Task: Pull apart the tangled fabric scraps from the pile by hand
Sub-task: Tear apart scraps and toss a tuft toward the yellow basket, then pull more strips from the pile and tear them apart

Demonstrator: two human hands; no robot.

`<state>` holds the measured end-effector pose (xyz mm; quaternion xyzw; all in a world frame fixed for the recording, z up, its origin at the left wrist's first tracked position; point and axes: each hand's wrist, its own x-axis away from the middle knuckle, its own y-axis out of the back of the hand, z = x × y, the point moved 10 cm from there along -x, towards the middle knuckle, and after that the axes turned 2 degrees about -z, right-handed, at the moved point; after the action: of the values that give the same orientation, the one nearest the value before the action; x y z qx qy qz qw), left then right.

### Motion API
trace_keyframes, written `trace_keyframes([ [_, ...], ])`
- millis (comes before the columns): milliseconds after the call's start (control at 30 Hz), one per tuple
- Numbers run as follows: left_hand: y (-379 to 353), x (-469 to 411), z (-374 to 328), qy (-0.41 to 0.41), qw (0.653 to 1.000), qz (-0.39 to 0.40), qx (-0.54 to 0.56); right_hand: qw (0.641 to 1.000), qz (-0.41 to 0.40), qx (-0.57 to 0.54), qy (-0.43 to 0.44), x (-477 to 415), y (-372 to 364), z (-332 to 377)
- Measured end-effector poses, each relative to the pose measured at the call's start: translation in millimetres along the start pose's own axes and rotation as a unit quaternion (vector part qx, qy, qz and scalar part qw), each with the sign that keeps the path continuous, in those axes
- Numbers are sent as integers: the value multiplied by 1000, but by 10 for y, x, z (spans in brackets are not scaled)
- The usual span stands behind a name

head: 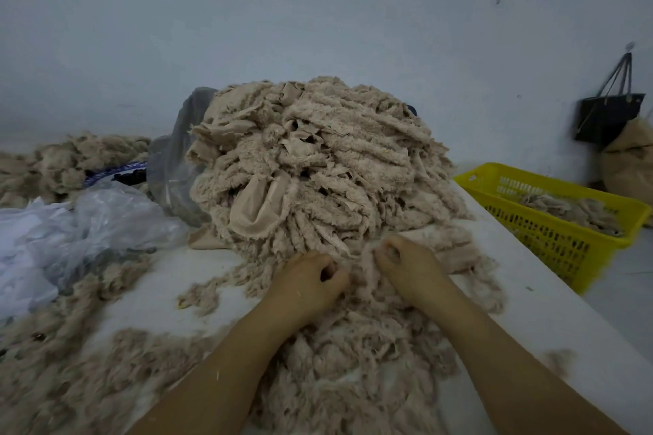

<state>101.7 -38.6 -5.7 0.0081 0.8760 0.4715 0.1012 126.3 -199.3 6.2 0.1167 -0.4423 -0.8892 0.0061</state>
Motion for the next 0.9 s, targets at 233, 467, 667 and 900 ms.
trace_keyframes([
  [233, 319, 116, -370, -77, 953, -71, 285, 938, -135, -286, 145, 248, 580, 554],
  [467, 247, 74, -104, 75, 811, -76, 576, 955, 24, -260, 139, 228, 85, 653],
  [667, 218, 27, -144, 32, 837, -46, 545, 923, -61, -378, -46, 37, 177, 55],
  [900, -79, 42, -232, -31, 968, 50, 245, 705, -160, -668, -176, -12, 376, -629],
])
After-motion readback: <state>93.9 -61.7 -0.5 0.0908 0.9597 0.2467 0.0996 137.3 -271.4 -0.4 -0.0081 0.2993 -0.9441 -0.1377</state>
